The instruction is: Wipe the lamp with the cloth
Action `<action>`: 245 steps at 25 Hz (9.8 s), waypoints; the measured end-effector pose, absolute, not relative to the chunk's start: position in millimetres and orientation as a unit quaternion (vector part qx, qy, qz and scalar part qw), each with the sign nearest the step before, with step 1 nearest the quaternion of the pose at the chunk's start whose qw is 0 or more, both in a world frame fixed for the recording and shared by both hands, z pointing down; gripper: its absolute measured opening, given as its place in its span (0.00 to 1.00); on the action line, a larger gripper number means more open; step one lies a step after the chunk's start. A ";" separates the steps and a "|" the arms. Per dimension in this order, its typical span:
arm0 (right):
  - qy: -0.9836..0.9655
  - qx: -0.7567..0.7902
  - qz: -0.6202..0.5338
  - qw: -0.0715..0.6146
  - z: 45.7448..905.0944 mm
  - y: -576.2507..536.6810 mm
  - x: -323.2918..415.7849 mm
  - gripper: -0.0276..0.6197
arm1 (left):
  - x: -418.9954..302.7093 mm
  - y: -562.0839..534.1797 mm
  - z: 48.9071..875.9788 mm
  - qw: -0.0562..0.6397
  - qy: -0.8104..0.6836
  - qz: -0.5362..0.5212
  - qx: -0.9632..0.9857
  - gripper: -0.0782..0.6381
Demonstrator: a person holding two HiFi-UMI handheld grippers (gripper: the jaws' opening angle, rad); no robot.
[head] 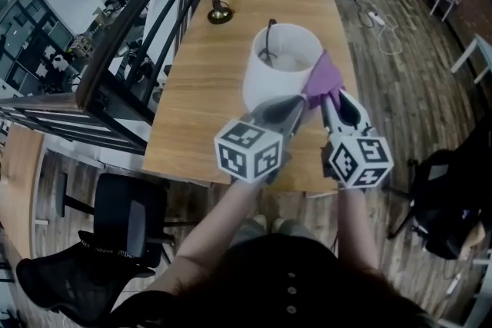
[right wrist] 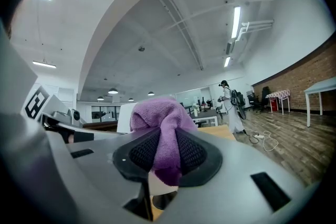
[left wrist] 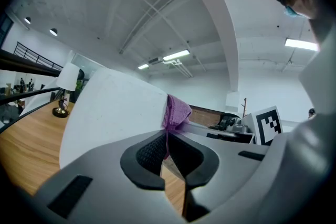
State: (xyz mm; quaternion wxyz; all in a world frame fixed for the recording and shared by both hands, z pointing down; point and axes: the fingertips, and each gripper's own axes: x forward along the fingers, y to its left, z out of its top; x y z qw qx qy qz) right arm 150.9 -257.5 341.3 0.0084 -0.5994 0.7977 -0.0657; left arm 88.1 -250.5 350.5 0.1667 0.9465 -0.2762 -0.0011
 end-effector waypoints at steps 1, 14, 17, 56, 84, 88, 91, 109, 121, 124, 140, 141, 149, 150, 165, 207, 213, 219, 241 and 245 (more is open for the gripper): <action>0.797 -0.600 -0.068 0.007 343.6 -256.9 151.5 0.16 | 89.1 -249.1 353.9 0.169 -0.276 0.002 0.946 0.12; 0.792 -0.600 -0.112 -0.010 383.0 -252.0 145.3 0.16 | 93.2 -244.3 384.9 0.193 -0.269 0.027 0.943 0.12; 0.791 -0.600 -0.122 -0.015 390.8 -248.9 145.4 0.16 | 95.7 -241.4 390.8 0.199 -0.266 0.032 0.942 0.12; 0.775 -0.616 -0.135 0.036 366.0 -229.7 184.0 0.16 | 123.2 -227.1 368.4 0.162 -0.256 0.031 0.952 0.12; 0.791 -0.606 -0.040 0.073 272.6 -308.9 205.1 0.16 | 143.8 -263.5 305.3 0.099 -0.272 -0.014 0.957 0.12; 0.796 -0.599 -0.051 0.065 284.7 -311.3 196.2 0.16 | 143.1 -262.8 309.8 0.102 -0.270 -0.011 0.957 0.12; 0.802 -0.592 -0.058 0.056 293.8 -311.6 187.4 0.16 | 141.1 -261.4 312.4 0.108 -0.269 -0.013 0.957 0.12; 0.809 -0.578 -0.106 0.022 340.7 -304.1 169.7 0.16 | 136.9 -254.6 334.9 0.144 -0.260 -0.007 0.955 0.12; 0.797 -0.585 -0.149 0.011 381.0 -295.1 174.4 0.16 | 133.6 -247.5 363.3 0.173 -0.254 0.017 0.951 0.12; 0.793 -0.588 -0.160 0.004 392.4 -291.8 175.4 0.16 | 131.6 -245.2 370.1 0.180 -0.254 0.022 0.950 0.12; 0.777 -0.593 -0.209 -0.018 437.0 -281.6 182.5 0.16 | 129.2 -239.8 391.3 0.206 -0.254 0.034 0.945 0.12; 0.777 -0.593 -0.210 -0.021 438.7 -281.0 182.2 0.16 | 128.5 -239.8 392.0 0.208 -0.254 0.034 0.944 0.12; 0.776 -0.591 -0.221 -0.028 448.5 -272.5 178.1 0.16 | 126.3 -235.5 398.5 0.215 -0.251 0.039 0.943 0.12; 0.775 -0.590 -0.222 -0.030 449.9 -271.1 177.4 0.16 | 125.9 -235.0 399.3 0.215 -0.251 0.040 0.943 0.12; 0.766 -0.608 -0.212 -0.002 424.2 -238.1 187.4 0.16 | 117.6 -214.5 399.8 0.219 -0.246 0.039 0.943 0.12; 0.873 -0.481 -0.076 0.031 305.8 -169.3 77.2 0.16 | 32.8 -193.8 348.2 0.146 -0.312 -0.006 0.939 0.12; 0.878 -0.471 -0.083 0.033 313.8 -169.5 73.5 0.16 | 30.9 -192.4 349.4 0.160 -0.316 -0.015 0.935 0.12; 0.875 -0.474 -0.088 0.033 321.1 -174.8 77.3 0.16 | 29.3 -197.4 355.6 0.171 -0.314 -0.017 0.934 0.12; 0.873 -0.480 -0.090 0.016 328.4 -179.1 78.3 0.16 | 36.9 -203.8 357.2 0.176 -0.300 -0.012 0.938 0.12; 0.872 -0.481 -0.088 0.017 327.4 -179.1 78.5 0.16 | 35.9 -203.9 355.8 0.173 -0.300 -0.012 0.938 0.12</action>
